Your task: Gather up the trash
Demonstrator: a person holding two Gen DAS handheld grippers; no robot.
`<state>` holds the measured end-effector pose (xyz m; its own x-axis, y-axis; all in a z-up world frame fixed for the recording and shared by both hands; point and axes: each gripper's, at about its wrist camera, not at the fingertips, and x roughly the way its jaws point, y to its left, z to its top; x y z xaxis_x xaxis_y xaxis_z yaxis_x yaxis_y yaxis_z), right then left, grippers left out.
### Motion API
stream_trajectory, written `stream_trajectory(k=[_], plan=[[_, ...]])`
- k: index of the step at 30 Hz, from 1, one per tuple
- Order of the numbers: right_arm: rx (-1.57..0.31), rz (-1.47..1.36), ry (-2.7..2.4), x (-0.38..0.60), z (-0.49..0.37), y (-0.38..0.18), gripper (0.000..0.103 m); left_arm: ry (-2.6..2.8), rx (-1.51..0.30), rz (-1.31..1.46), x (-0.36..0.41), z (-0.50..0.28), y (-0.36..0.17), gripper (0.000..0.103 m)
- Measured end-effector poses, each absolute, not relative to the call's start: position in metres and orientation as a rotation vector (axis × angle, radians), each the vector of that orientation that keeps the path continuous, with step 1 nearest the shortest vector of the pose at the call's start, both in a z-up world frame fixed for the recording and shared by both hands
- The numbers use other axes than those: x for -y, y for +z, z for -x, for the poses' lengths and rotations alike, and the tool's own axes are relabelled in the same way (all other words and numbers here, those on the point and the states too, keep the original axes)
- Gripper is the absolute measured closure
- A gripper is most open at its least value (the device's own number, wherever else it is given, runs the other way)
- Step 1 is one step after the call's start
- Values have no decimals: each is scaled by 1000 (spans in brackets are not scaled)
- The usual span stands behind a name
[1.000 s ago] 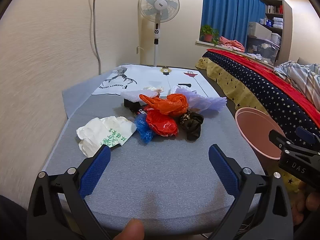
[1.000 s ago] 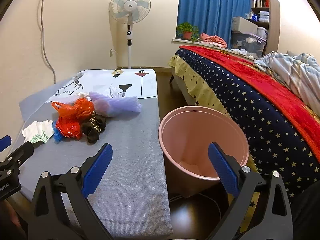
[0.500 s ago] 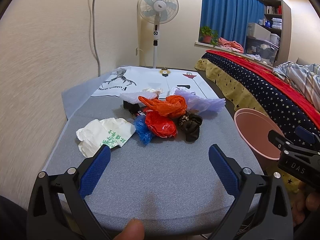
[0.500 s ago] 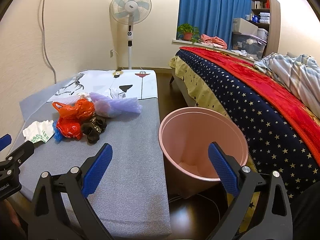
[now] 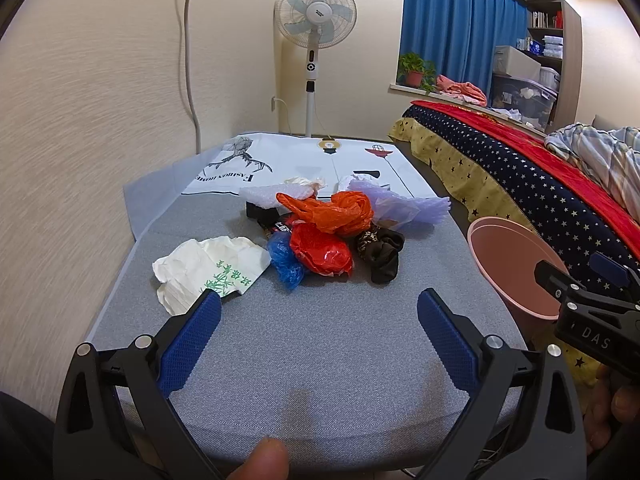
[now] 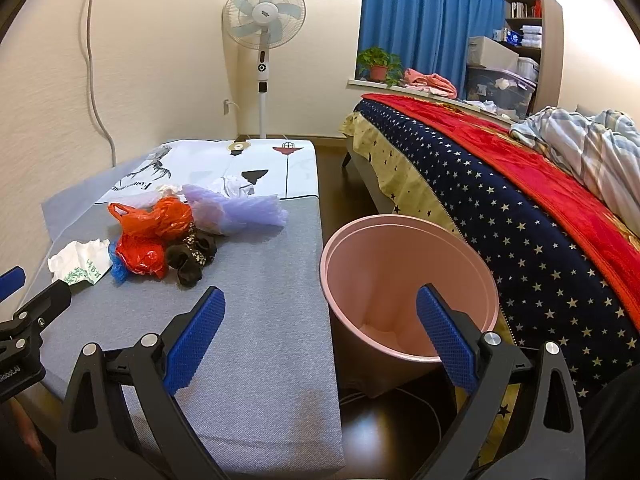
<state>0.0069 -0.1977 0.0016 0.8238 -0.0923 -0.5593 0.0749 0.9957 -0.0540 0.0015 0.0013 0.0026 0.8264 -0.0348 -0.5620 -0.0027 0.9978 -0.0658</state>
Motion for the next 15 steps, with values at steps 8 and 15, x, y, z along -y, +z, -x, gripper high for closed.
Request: stream_trajectory(k=[8, 15], plan=[[-598, 27, -86, 197, -7, 1, 8, -17, -597, 65, -1, -1, 3, 8], [-605, 5, -69, 199, -6, 2, 16, -19, -600, 76, -1, -2, 3, 8]])
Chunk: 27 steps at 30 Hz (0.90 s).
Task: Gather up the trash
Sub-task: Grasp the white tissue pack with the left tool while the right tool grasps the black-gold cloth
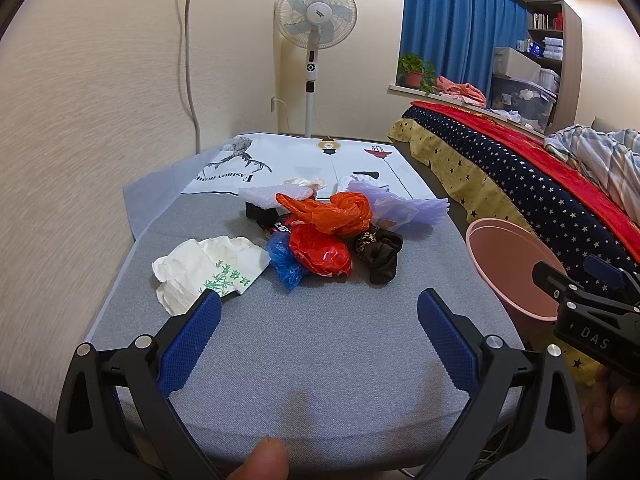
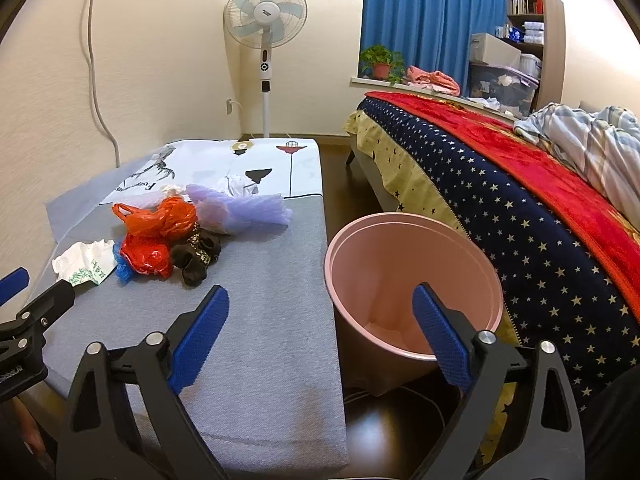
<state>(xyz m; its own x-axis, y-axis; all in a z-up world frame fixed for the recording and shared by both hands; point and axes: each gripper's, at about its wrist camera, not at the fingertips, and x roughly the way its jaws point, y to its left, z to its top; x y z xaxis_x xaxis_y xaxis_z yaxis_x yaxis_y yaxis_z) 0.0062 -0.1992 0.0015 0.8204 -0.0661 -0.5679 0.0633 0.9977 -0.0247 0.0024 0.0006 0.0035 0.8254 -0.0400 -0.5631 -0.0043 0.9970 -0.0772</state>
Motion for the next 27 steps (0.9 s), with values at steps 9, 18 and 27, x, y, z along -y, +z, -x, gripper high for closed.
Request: stream_trajectory(k=[9, 18, 27], plan=[[-633, -82, 30, 198, -16, -3, 48, 19, -607, 112, -9, -7, 4, 20], [-627, -150, 150, 172, -48, -10, 54, 140, -641, 136, -31, -25, -10, 31], [-681, -213, 211, 151, -98, -34, 48, 332, -709, 192, -63, -57, -34, 23]])
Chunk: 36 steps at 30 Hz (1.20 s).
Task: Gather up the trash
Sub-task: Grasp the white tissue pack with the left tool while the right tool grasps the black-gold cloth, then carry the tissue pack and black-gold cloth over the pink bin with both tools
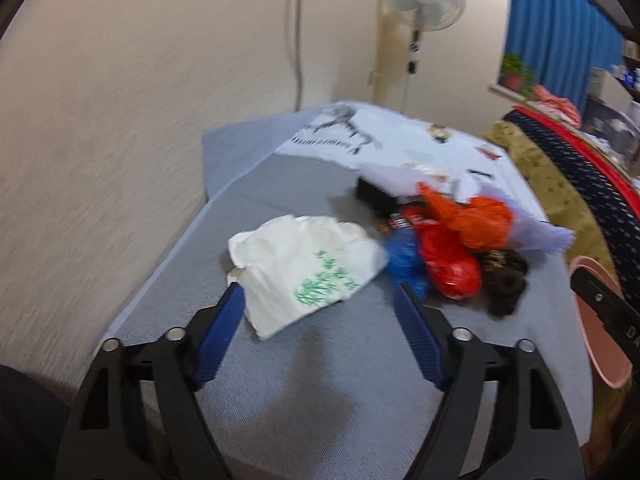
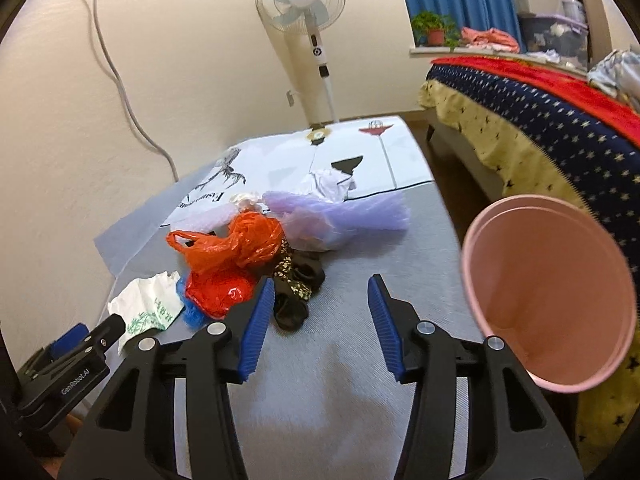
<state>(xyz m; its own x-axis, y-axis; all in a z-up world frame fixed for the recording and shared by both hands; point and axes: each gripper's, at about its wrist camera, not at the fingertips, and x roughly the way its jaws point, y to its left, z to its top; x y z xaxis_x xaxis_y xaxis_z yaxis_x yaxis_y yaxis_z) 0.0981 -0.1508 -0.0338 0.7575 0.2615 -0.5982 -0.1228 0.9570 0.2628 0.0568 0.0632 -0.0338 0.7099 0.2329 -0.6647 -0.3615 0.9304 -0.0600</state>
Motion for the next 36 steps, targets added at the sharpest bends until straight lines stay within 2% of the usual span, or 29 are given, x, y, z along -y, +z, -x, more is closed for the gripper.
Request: stream_trajectory(k=[6, 12, 15, 16, 18, 19, 20, 21, 23, 28, 36], plan=[[-753, -242, 237, 141, -126, -53, 36, 415, -755, 229, -81, -75, -52, 20], [-813, -218, 278, 128, -141, -68, 36, 447, -810, 237, -90, -93, -67, 20], [-837, -211, 286, 124, -145, -73, 40, 454, -830, 264, -96, -95, -71, 20], [-843, -215, 291, 124, -147, -75, 43, 450, -835, 268, -96, -95, -72, 23], [-861, -211, 309, 121, -150, -78, 60, 439, -847, 267, -96, -94, -74, 31], [-867, -211, 321, 119, -150, -79, 66, 429, -844, 275, -97, -94, -73, 37], [-872, -205, 325, 117, -148, -79, 73, 423, -840, 283, -97, -94, -72, 50], [-871, -197, 328, 117, -147, -78, 78, 418, -836, 284, -97, -93, -71, 53], [-869, -184, 348, 115, -142, -75, 84, 412, -830, 278, -95, -92, -67, 65], [-847, -181, 370, 120, -125, -60, 86, 377, -833, 292, -93, -88, -65, 87], [-801, -164, 400, 131, -91, -37, 86, 349, -788, 311, -92, -67, -49, 91]])
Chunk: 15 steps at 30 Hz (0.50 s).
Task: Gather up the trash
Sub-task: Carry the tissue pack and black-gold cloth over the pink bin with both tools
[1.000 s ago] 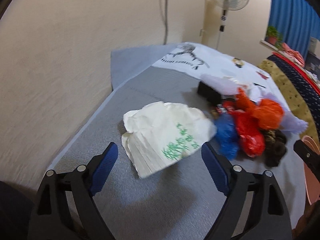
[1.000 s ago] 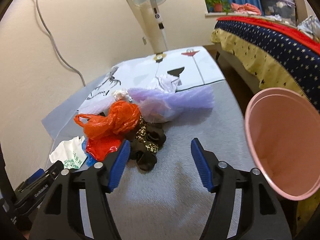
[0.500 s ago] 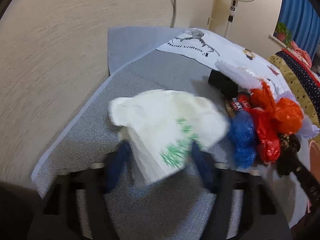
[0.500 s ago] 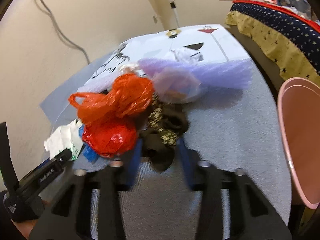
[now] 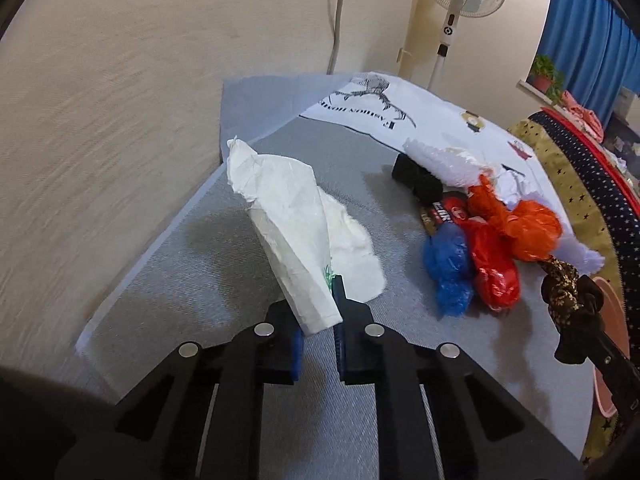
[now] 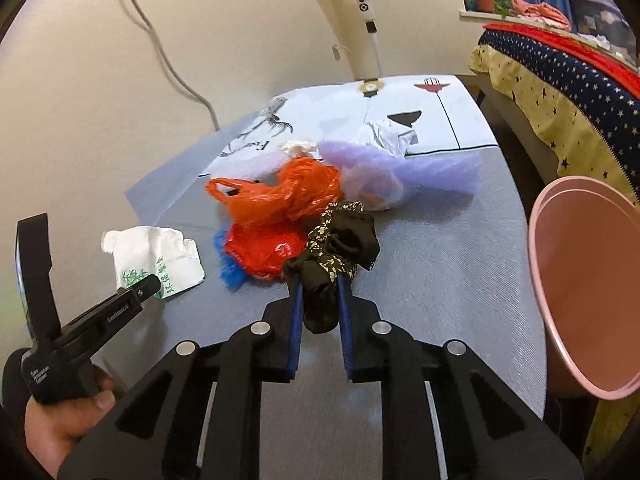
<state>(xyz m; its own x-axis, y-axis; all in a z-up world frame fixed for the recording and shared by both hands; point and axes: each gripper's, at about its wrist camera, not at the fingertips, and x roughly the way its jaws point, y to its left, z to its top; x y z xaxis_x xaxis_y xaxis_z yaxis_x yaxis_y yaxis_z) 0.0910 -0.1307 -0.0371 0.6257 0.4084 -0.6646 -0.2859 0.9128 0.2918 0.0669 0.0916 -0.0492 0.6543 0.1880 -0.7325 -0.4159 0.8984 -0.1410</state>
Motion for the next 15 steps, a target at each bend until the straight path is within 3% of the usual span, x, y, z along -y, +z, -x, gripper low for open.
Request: stream_trajectory(k=[15], plan=[[-690, -150, 355, 169, -42, 8, 86, 264, -675, 281, -73, -35, -9, 93]])
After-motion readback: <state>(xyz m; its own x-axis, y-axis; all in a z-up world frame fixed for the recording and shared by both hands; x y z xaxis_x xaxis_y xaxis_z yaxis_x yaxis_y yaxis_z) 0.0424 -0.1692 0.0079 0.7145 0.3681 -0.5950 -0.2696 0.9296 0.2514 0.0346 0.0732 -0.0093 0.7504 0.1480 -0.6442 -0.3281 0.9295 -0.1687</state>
